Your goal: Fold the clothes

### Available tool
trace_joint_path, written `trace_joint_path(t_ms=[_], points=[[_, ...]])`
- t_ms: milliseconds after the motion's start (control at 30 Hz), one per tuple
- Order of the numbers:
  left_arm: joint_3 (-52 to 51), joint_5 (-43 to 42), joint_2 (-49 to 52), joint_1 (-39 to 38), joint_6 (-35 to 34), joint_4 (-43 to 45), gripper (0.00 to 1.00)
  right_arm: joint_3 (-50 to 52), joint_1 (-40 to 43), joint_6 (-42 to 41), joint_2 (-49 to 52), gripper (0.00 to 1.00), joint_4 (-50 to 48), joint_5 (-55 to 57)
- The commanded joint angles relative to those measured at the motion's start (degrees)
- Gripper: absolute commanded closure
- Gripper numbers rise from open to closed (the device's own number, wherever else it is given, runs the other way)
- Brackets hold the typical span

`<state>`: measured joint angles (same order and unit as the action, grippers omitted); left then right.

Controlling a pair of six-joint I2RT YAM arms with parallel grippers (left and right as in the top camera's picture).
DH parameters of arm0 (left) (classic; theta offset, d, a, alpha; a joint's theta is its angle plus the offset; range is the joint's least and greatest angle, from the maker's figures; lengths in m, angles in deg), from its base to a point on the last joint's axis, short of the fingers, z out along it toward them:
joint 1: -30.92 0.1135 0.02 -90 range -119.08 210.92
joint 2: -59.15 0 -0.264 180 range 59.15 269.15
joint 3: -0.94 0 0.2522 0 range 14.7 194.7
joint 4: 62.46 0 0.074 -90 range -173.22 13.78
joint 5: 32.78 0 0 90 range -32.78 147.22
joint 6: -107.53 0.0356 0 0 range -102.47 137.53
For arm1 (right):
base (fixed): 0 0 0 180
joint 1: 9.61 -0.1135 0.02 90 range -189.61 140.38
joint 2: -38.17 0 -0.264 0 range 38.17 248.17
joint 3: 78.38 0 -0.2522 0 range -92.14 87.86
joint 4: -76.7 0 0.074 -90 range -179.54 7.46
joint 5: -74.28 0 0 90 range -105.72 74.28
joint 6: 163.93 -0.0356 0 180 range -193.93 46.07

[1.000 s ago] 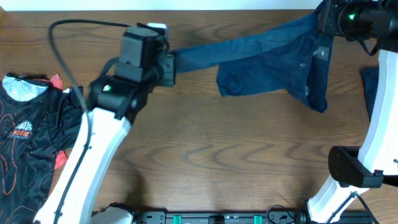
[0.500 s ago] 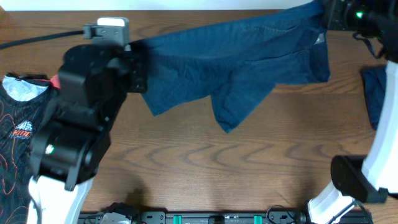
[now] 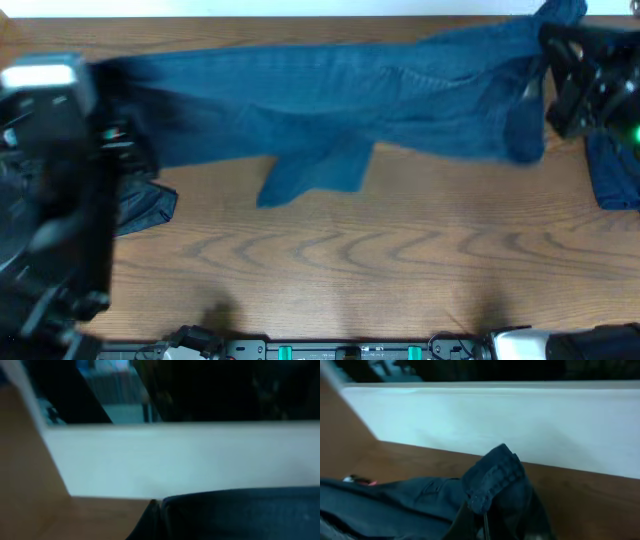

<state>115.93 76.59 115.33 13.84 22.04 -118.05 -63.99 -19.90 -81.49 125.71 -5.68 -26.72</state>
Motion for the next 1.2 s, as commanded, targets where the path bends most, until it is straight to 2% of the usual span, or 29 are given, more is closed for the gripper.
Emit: trace_joint_path(t_ms=[0,200,467,667,833,1000,1167], points=[[4.9,12.5,-0.9,1.3,4.5,0.3,0.94,-0.4,-1.0,-0.3,0.1,0.98,1.4,7.1],[8.2,16.2,-0.9,1.3,6.5,0.5,0.94,-0.3,-4.9,-1.3,0.9,0.99,8.1,7.7],[8.1,16.2,3.6,1.3,7.9,-1.5,0.94,-0.1,-5.5,-4.7,4.0,0.99,13.4,12.5],[8.1,16.0,14.6,1.3,7.6,-5.6,0.94,0.1,-5.5,-5.3,10.4,0.99,13.4,12.7],[8.1,15.3,24.7,1.3,6.2,-5.3,0.94,0.1,-5.5,-5.7,17.7,0.98,13.0,14.2],[8.1,10.9,35.1,2.0,5.5,-1.9,0.94,0.1,-5.0,-5.7,25.2,0.98,9.8,14.4],[8.1,10.4,43.8,2.4,5.3,4.0,0.94,0.1,-2.9,-7.3,31.1,0.99,7.0,16.2]])
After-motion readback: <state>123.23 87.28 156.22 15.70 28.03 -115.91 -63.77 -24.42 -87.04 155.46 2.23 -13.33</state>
